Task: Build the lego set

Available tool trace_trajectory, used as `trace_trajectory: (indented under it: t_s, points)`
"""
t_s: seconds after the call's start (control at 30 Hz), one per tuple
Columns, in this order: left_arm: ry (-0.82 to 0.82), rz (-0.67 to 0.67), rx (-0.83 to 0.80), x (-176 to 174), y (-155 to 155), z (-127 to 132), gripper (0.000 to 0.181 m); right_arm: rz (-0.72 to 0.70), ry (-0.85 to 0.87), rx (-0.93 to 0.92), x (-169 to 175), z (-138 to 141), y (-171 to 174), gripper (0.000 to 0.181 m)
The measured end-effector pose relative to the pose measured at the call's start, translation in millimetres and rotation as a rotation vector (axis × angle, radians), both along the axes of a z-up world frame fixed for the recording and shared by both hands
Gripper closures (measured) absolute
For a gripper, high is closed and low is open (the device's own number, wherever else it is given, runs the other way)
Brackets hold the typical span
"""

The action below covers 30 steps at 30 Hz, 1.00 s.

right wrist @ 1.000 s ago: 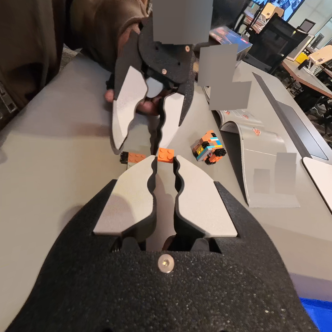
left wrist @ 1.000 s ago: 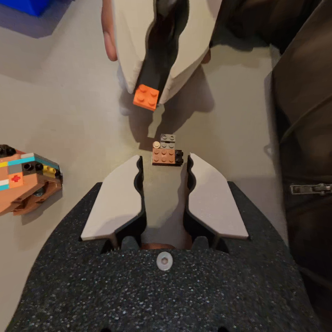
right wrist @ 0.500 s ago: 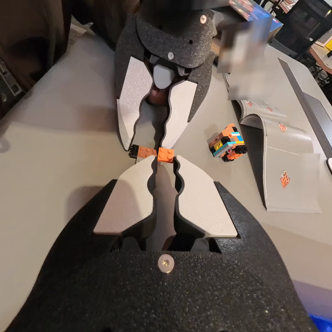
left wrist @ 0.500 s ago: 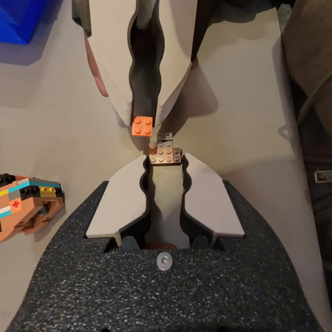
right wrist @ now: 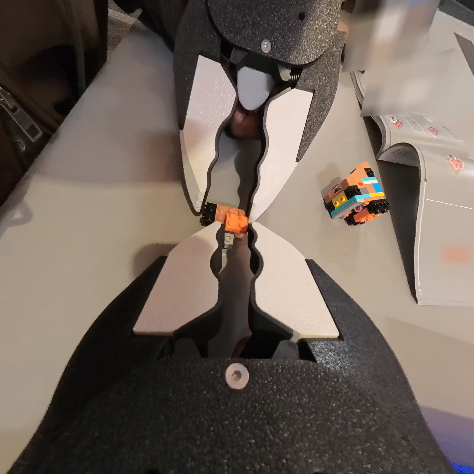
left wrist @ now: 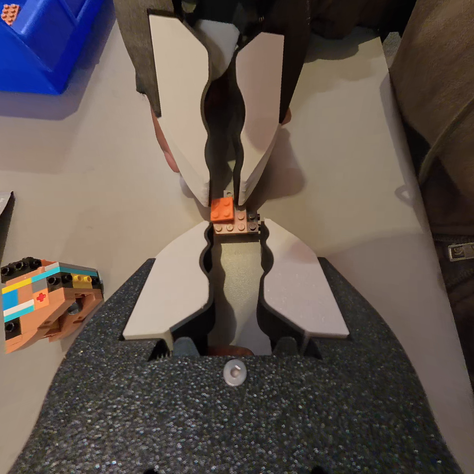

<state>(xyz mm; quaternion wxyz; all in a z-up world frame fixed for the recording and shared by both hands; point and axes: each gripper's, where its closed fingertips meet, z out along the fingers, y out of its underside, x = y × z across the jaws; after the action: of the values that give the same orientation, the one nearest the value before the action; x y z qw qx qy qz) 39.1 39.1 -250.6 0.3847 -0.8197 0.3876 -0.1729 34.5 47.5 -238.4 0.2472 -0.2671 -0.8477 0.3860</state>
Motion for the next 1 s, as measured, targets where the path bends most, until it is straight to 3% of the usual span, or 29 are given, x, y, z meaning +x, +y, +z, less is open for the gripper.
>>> trace_trajectory:
  t_s: [0.33,0.63,1.0]
  points:
    - [0.011,-0.015,0.039,-0.8,0.8,3.0,0.146,0.013,-0.016,-0.053,3.0,4.0,-0.7,0.155]
    - [-0.006,-0.041,0.093,-3.1,0.9,12.9,0.146,-0.098,-0.127,-0.450,-3.3,32.2,15.6,0.153]
    - [-0.042,-0.055,0.131,-7.3,0.2,26.9,0.146,-0.179,-0.241,-0.653,-12.1,35.5,26.2,0.159]
